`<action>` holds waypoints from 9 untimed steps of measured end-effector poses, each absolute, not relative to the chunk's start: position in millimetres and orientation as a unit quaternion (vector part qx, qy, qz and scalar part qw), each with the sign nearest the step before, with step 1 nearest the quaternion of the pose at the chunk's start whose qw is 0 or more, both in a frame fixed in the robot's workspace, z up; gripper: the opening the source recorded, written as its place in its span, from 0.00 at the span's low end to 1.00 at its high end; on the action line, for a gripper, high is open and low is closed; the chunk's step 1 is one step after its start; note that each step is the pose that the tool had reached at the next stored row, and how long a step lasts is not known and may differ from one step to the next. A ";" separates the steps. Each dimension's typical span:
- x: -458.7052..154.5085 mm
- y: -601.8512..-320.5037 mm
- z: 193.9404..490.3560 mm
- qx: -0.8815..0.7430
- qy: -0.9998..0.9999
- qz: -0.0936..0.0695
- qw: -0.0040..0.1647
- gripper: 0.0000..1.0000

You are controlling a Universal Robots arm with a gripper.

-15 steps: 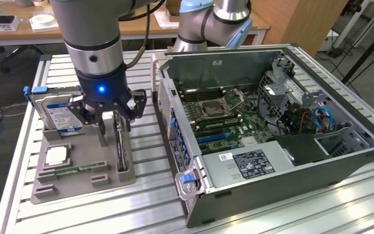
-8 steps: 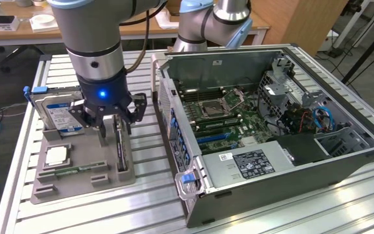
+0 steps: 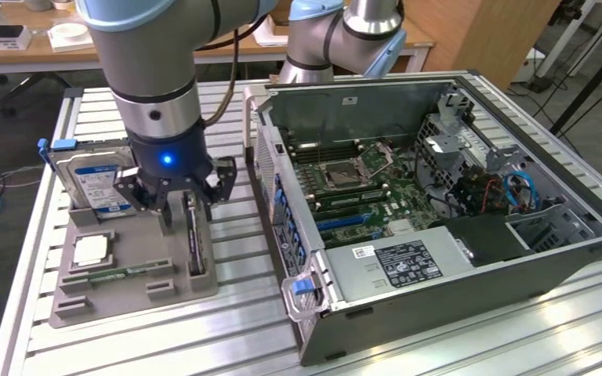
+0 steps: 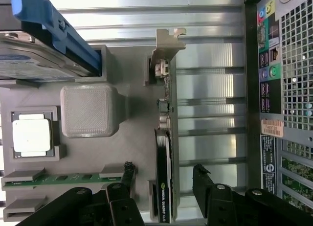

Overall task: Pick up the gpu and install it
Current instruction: 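Pick up the gpu and move the gpu toward the slot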

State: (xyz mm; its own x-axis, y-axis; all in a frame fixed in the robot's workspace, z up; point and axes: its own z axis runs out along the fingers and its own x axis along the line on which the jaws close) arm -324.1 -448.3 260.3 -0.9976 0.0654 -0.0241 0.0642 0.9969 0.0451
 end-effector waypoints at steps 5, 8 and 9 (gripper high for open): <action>-323.5 -448.3 254.3 0.032 0.999 0.022 0.013 0.59; -323.3 -448.4 251.4 0.032 0.999 0.022 0.013 0.59; -323.2 -448.3 250.7 0.032 0.999 0.022 0.013 0.59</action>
